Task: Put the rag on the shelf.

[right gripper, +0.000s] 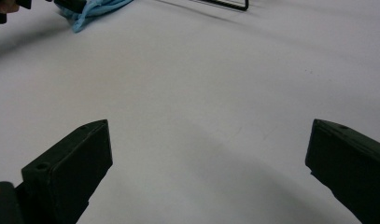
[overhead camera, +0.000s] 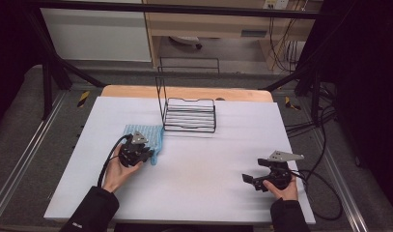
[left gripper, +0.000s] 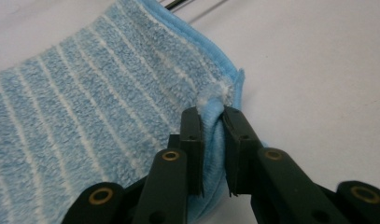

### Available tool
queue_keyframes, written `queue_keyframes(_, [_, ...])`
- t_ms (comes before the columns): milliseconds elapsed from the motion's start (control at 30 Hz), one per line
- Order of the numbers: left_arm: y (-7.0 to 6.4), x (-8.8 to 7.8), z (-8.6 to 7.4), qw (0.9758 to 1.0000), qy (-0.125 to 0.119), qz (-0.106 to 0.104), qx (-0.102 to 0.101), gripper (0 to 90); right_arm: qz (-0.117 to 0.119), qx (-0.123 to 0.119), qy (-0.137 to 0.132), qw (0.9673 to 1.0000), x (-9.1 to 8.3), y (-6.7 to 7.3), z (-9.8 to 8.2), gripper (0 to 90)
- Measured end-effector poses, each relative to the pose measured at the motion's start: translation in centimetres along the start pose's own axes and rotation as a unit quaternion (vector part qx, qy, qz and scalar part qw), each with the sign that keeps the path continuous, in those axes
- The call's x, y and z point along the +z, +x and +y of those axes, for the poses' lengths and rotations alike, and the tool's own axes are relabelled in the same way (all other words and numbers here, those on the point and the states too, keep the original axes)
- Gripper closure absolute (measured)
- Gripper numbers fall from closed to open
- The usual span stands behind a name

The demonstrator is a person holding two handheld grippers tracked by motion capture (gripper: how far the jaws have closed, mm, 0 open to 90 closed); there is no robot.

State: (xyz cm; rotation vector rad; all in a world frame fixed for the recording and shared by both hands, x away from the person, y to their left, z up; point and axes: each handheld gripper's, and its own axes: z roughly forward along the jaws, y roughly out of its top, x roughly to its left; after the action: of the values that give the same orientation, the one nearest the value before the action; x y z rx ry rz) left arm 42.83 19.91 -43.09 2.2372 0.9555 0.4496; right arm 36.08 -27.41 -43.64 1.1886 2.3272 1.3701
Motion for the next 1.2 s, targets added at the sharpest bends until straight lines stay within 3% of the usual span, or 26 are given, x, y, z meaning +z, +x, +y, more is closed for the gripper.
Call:
queue_keyframes(167, [0.4, -1.0, 0.0, 0.9998, -0.015, -0.008, -0.011, 80.7, 0.002, 0.000, 0.000, 1.0000, 0.0, 0.0, 0.0, 1.2])
queue_keyframes(200, [0.7, -1.3, -0.1, 0.9996, -0.015, -0.017, -0.019, 80.7, 0.003, 0.001, 0.001, 1.0000, 0.0, 0.0, 0.0, 1.2])
queue_keyframes(533, [0.9, -2.3, -0.5, 0.9994, -0.011, -0.031, -0.010, 81.2, 0.006, 0.004, 0.001, 1.0000, 0.0, 0.0, 0.0, 1.3])
queue_keyframes(633, [1.0, -2.8, -0.8, 0.9995, -0.016, -0.027, -0.006, 81.2, 0.006, 0.003, 0.001, 1.0000, 0.0, 0.0, 0.0, 1.3])
queue_keyframes(967, [-0.1, -0.6, -1.3, 0.9999, 0.000, -0.006, 0.014, 72.4, 0.008, 0.000, 0.004, 1.0000, 0.1, 0.0, 0.0, 1.4])
queue_keyframes(1067, [-0.4, -0.5, -1.4, 0.9999, -0.002, -0.009, 0.012, 67.7, 0.007, -0.001, 0.003, 1.0000, 0.1, 0.0, 0.0, 1.4])
queue_keyframes(1100, [-0.5, -0.3, -1.4, 0.9999, 0.003, -0.012, 0.011, 61.0, 0.007, 0.000, 0.001, 1.0000, 0.0, 0.0, 0.0, 1.4])
queue_keyframes(1200, [-0.6, 0.1, -1.4, 0.9998, 0.006, -0.006, 0.017, 59.1, 0.007, 0.000, 0.002, 1.0000, 0.0, 0.0, 0.0, 1.4])
